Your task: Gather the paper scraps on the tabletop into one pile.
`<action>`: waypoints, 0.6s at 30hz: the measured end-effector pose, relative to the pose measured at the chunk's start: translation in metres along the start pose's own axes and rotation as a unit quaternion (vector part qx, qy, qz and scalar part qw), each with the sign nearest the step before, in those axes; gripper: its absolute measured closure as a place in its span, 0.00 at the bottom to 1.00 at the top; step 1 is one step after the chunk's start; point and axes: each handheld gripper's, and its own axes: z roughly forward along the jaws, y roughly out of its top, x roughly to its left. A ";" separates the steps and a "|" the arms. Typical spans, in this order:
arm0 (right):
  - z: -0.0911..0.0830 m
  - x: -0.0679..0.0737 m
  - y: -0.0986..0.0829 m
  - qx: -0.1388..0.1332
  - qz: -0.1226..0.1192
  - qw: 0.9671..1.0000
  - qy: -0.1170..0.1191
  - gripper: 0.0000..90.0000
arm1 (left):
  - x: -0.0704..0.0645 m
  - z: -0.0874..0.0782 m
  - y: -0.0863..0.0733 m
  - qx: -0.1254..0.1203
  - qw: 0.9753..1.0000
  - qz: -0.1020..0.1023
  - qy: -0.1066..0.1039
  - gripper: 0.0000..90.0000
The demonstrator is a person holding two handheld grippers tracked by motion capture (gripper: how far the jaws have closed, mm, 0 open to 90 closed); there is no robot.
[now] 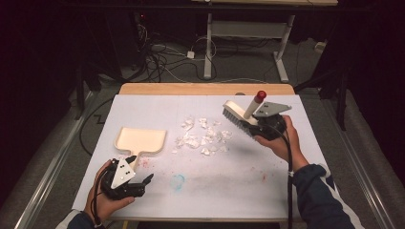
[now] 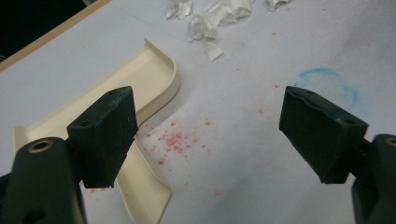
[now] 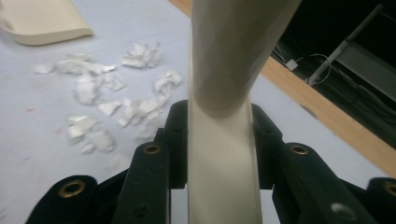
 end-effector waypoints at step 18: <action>0.153 0.016 0.050 0.035 -0.075 0.996 -0.019 0.75 | -0.001 0.000 -0.007 0.017 1.000 -0.011 -0.007 0.21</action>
